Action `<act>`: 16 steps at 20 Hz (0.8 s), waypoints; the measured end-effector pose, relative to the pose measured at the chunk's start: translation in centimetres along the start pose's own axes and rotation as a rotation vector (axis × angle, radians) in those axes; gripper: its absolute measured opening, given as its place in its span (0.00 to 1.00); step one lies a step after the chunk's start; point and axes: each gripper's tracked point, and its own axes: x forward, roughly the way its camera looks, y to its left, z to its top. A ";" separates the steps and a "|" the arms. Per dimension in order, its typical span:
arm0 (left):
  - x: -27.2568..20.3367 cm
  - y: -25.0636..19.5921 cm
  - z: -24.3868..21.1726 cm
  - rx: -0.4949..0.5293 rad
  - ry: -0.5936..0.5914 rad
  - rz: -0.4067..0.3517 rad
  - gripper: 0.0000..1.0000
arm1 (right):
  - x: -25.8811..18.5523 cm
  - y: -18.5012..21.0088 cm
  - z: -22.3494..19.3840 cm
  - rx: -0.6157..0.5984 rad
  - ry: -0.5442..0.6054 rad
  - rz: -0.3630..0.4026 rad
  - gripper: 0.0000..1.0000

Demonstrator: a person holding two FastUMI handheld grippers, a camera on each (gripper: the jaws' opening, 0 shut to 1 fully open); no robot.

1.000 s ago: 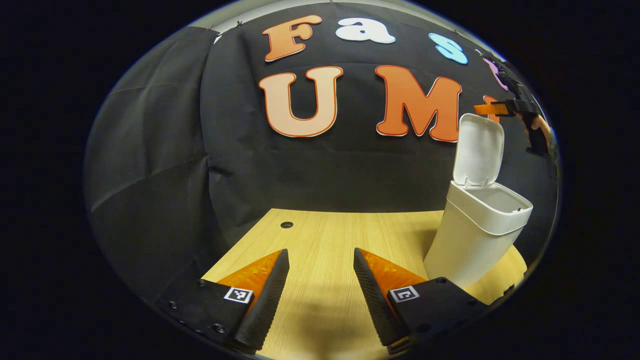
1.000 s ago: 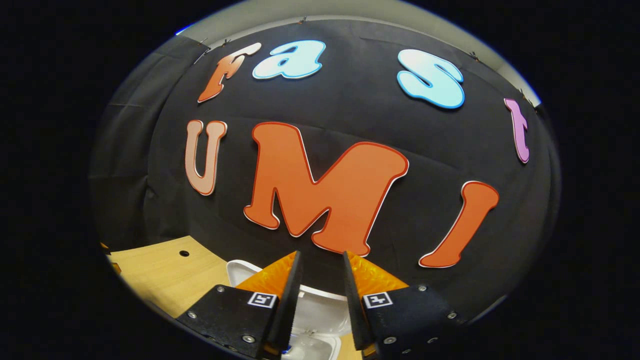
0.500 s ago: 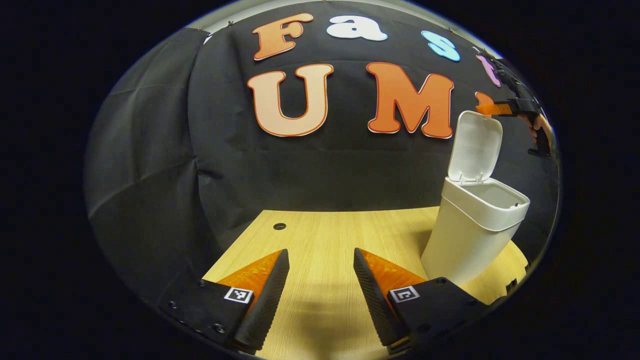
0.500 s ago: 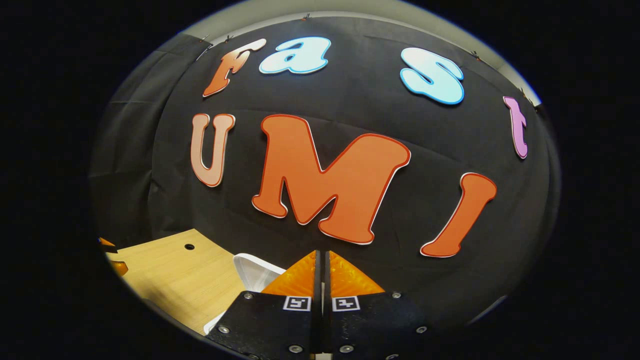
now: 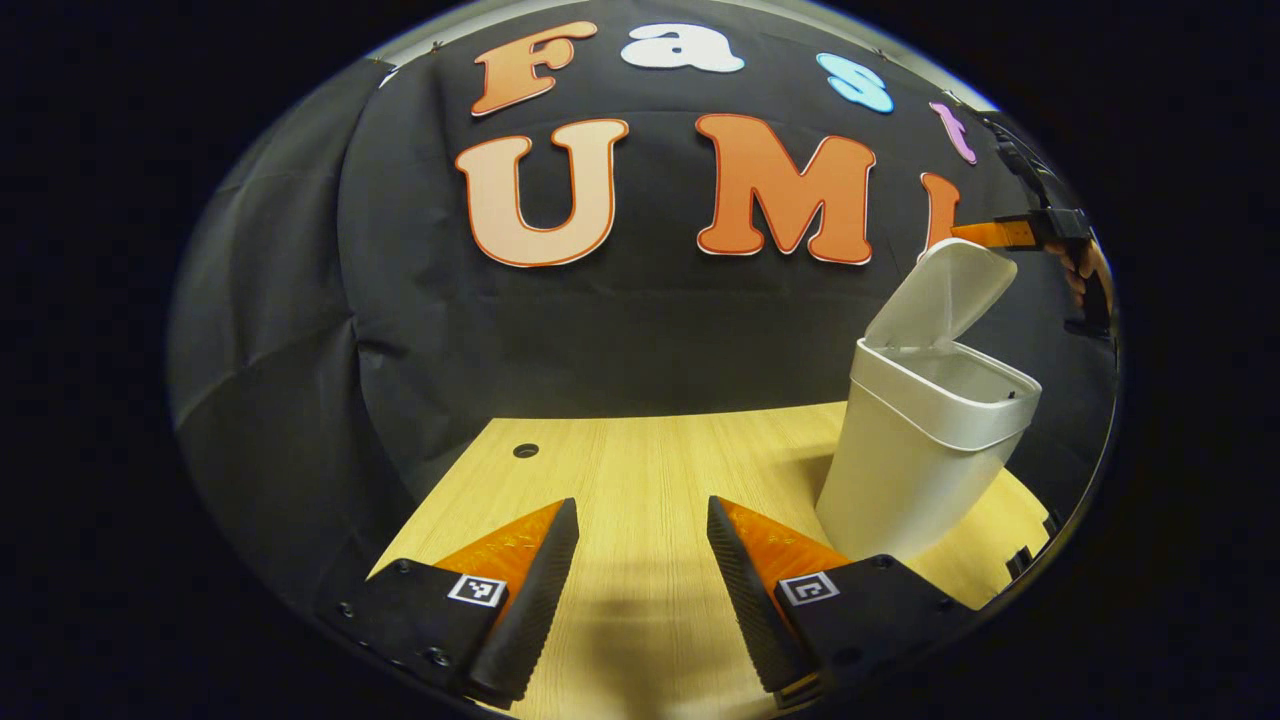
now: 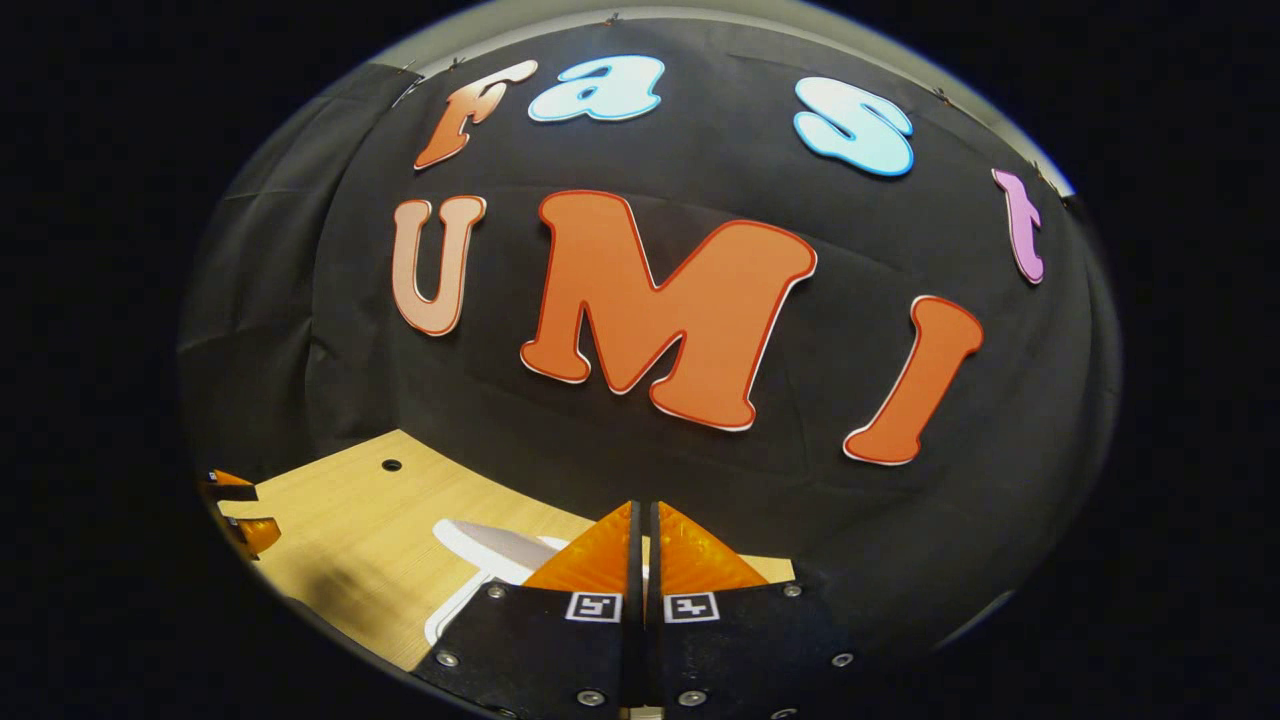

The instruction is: Press the lid of the desktop garbage bin to open it, pick up the crumpled paper on the desktop and throw it into the bin, then pick up the pop can on the desktop and drop it into the bin, and finally close the garbage bin lid.

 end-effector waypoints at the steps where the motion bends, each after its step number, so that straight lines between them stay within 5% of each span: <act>1: 0.0 -0.2 0.0 0.002 -0.001 -0.006 0.82 | -0.1 0.1 -0.7 0.012 0.014 0.001 0.01; 16: 0.2 -1.2 -0.3 0.014 0.013 -0.039 0.82 | -4.0 3.9 -9.3 0.031 0.216 0.041 0.01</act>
